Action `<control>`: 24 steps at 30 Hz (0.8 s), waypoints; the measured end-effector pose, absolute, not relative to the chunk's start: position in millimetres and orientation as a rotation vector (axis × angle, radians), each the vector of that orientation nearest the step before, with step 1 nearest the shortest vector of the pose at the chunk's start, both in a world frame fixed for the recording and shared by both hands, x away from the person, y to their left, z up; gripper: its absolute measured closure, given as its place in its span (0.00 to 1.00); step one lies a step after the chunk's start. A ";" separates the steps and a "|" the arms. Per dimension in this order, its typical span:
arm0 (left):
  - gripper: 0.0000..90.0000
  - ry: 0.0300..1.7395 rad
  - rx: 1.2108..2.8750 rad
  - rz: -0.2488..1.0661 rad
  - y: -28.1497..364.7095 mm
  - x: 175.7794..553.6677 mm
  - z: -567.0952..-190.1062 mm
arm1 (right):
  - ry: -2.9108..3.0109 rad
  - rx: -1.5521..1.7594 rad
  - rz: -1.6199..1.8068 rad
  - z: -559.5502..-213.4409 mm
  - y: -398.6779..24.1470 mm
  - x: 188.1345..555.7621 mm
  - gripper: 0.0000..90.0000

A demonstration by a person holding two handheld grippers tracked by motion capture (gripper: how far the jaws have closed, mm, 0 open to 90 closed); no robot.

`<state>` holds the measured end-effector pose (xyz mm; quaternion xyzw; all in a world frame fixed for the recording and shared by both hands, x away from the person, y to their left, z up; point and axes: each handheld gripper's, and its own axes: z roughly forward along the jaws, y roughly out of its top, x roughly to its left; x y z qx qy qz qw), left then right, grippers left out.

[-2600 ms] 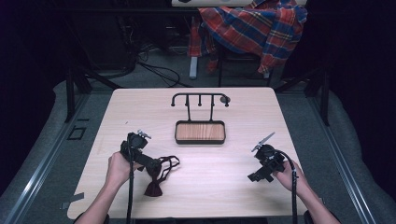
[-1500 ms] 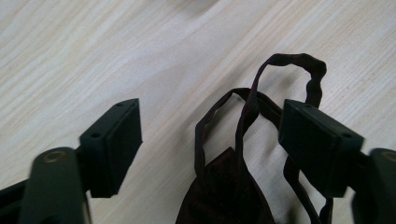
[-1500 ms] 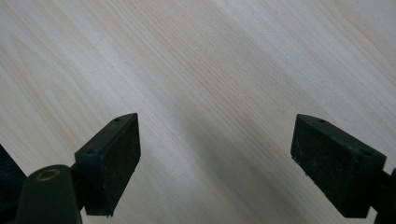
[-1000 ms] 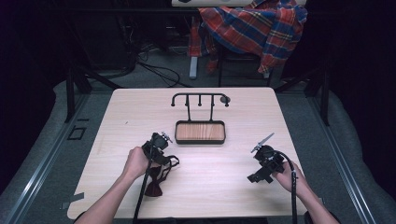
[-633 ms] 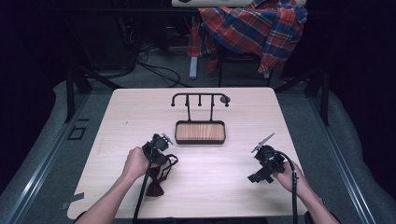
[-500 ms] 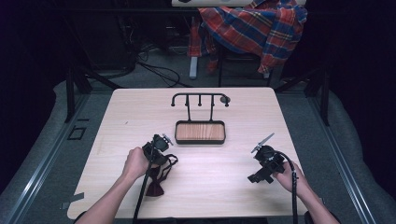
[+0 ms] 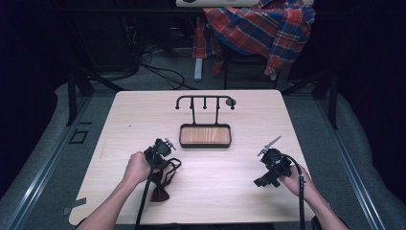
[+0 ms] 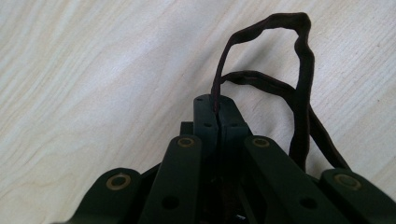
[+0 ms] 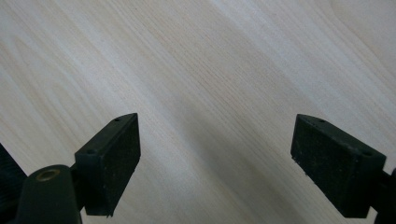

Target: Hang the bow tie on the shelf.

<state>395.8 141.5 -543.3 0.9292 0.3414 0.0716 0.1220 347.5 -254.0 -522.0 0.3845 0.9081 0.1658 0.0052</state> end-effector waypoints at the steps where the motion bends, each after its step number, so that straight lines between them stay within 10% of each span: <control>1: 0.99 0.993 2.711 0.210 142.2 395.8 -541.9 | 2.843 1.204 0.516 -521.9 -254.9 347.6 0.18; 24: 0.99 0.980 2.535 0.320 156.8 377.8 -498.4 | 2.851 1.225 0.506 -524.6 -259.7 347.9 0.18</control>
